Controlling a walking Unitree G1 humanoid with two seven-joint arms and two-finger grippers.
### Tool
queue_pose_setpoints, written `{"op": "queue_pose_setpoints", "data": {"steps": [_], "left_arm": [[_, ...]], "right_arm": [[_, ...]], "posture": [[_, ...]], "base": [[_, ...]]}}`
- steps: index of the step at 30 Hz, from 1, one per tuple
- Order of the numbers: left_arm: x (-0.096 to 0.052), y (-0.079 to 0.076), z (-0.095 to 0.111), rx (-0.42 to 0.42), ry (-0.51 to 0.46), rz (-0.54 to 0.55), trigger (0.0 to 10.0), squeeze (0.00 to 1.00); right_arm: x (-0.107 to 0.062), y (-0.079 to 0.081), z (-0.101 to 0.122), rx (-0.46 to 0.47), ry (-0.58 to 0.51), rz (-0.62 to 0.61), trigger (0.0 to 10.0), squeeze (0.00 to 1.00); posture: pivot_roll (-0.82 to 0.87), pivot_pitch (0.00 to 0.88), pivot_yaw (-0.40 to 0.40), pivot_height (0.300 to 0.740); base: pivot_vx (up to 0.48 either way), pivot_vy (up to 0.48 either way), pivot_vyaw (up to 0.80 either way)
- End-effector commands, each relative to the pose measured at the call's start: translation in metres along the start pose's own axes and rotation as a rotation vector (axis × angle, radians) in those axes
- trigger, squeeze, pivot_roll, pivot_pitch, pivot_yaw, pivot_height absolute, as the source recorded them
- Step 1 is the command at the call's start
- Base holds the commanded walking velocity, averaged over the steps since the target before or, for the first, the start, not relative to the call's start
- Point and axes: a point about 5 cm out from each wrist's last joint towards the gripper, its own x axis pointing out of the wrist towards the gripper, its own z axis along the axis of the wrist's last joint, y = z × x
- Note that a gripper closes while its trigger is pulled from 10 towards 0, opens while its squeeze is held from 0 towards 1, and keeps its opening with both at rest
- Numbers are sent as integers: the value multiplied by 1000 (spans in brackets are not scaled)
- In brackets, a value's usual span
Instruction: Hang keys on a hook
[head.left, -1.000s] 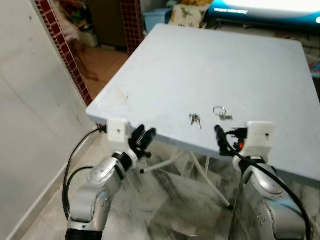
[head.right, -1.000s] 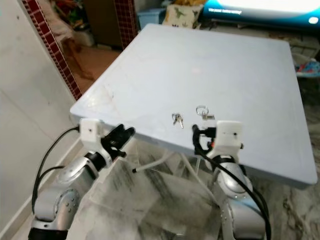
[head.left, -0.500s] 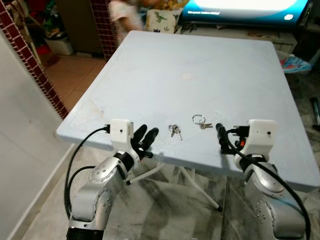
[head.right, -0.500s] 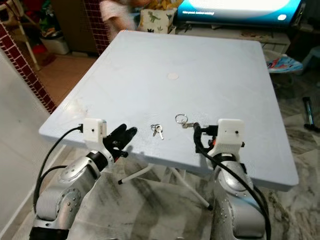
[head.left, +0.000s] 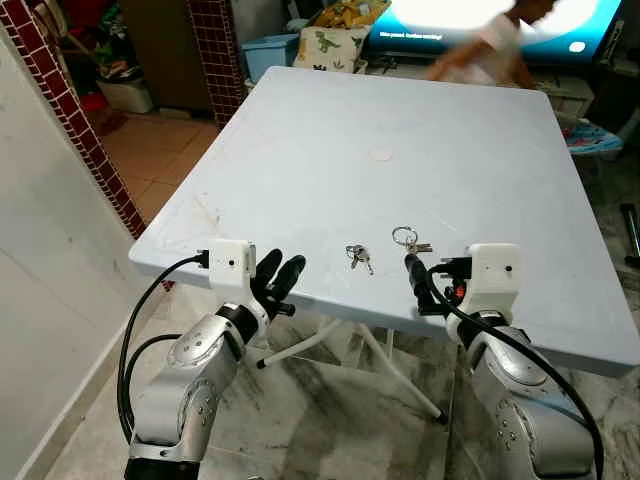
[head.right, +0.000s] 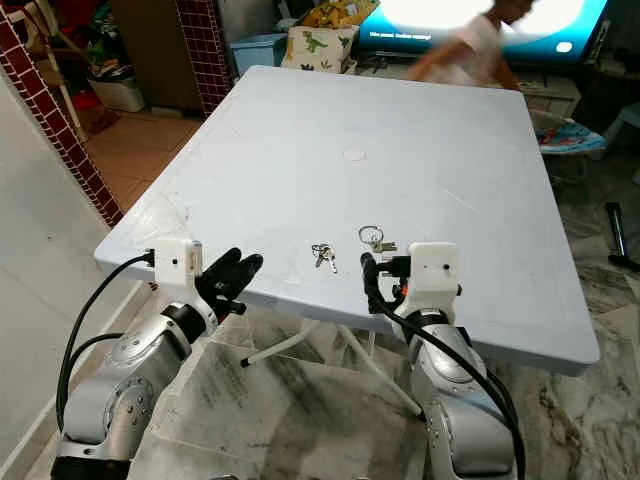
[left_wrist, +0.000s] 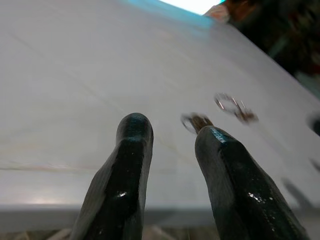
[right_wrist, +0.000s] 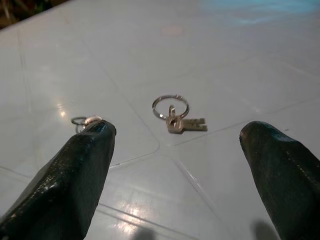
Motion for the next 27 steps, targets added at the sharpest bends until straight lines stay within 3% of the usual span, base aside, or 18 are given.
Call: {"op": "queue_pose_setpoints", "data": {"steps": [1,8,14,27], "left_arm": [[-1,-6,-5,9,23,-64,10000,0],[-3,-23,-5,5,52,-225,10000,0],[-17,-29,-11,16,131,-386,10000,0],[-10,-38,-4,25,110,-426,10000,0]], "right_arm": [[5,1,-2,-19,18,17,10000,0],[17,-10,-4,-37,39,-30,10000,0],[22,-14,-6,-36,41,-33,10000,0],[48,-18,-2,-46,21,31,10000,0]], "posture": [[-102,122,40,740],[-85,133,39,740],[-75,143,43,740],[-73,150,54,740]], "base": [[0,0,0],[0,0,0],[0,0,0],[0,0,0]]}}
